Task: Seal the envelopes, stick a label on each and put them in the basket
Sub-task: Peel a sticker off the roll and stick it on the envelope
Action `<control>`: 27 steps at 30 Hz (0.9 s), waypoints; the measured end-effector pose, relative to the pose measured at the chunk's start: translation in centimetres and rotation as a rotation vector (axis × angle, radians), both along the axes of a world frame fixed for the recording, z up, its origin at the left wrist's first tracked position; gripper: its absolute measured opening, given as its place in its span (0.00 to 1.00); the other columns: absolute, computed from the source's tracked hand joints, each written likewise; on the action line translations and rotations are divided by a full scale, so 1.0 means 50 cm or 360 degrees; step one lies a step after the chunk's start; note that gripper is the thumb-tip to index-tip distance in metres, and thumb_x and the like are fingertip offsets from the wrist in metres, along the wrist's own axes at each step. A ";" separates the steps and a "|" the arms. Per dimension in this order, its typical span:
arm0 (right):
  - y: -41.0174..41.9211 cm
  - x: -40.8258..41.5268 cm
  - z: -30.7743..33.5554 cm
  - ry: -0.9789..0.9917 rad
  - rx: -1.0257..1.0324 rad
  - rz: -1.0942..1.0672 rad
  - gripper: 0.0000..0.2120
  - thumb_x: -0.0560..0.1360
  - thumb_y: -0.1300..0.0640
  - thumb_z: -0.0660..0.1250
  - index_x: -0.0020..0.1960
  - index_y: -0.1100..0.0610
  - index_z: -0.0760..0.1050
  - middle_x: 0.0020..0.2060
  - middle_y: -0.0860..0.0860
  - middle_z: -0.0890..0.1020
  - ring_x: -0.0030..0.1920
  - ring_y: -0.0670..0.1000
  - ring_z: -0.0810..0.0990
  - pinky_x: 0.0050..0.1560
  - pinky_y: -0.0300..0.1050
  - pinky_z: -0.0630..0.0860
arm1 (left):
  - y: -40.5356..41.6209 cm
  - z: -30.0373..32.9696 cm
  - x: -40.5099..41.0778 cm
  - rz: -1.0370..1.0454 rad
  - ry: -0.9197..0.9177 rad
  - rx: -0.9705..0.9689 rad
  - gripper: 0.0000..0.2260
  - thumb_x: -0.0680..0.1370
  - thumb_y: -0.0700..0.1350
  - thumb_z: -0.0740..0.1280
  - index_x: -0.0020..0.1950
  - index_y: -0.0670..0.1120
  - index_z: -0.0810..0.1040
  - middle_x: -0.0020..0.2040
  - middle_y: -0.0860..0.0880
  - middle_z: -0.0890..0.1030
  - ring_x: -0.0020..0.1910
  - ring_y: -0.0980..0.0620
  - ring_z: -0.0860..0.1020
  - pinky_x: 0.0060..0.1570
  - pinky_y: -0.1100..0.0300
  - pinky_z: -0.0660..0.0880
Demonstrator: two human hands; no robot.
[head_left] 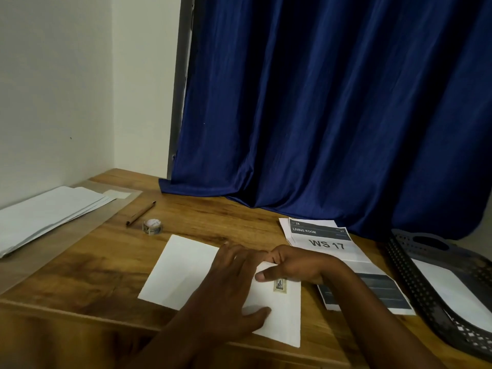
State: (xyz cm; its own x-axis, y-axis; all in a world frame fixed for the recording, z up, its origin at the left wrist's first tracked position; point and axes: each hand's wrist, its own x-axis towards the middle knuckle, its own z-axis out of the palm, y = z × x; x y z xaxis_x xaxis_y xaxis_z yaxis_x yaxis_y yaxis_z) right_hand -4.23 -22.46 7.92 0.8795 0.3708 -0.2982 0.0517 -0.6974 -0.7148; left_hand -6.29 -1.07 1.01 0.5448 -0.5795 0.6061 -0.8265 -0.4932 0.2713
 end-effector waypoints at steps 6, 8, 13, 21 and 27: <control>-0.044 -0.073 -0.009 -0.0082 0.0280 -0.0479 0.10 0.77 0.48 0.72 0.53 0.52 0.85 0.48 0.52 0.88 0.47 0.52 0.88 0.42 0.37 0.80 | 0.001 0.011 -0.007 0.0073 0.0026 -0.0106 0.36 0.73 0.66 0.68 0.75 0.60 0.57 0.76 0.55 0.67 0.75 0.53 0.63 0.78 0.45 0.57; -0.062 -0.103 -0.014 -0.0203 0.0322 -0.0634 0.11 0.78 0.49 0.71 0.53 0.55 0.83 0.46 0.53 0.88 0.46 0.54 0.88 0.41 0.39 0.81 | 0.000 0.009 -0.006 0.0103 0.0049 -0.0209 0.35 0.73 0.64 0.69 0.75 0.58 0.60 0.75 0.52 0.69 0.74 0.51 0.66 0.75 0.41 0.62; -0.116 -0.190 0.004 -0.0539 0.0432 -0.1035 0.11 0.78 0.53 0.70 0.50 0.62 0.82 0.41 0.55 0.88 0.40 0.56 0.87 0.37 0.41 0.80 | -0.003 0.001 0.013 0.0039 0.0118 -0.0322 0.35 0.73 0.57 0.72 0.76 0.55 0.61 0.75 0.54 0.65 0.74 0.55 0.62 0.71 0.50 0.65; -0.329 -0.310 0.112 -0.1109 0.0446 -0.1754 0.10 0.78 0.53 0.71 0.46 0.60 0.82 0.38 0.57 0.86 0.35 0.53 0.83 0.37 0.47 0.78 | -0.118 -0.001 0.035 0.0072 0.0537 0.0327 0.35 0.75 0.64 0.68 0.78 0.59 0.57 0.80 0.56 0.56 0.77 0.54 0.59 0.77 0.43 0.56; -0.522 -0.352 0.126 -0.1212 0.0147 -0.2190 0.14 0.77 0.52 0.72 0.53 0.63 0.82 0.37 0.58 0.84 0.34 0.54 0.81 0.37 0.44 0.75 | -0.127 -0.025 0.027 0.0182 0.0366 0.0629 0.33 0.74 0.73 0.45 0.76 0.63 0.61 0.80 0.57 0.58 0.80 0.55 0.54 0.78 0.42 0.47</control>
State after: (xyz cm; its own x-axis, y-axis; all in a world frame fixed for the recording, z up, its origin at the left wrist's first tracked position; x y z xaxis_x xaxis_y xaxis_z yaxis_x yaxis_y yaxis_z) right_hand -21.82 -48.56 14.22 0.4720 -0.8169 0.3316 -0.2071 -0.4683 -0.8590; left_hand -4.95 -7.41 -0.23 0.7130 -0.6698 0.2074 -0.7012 -0.6801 0.2141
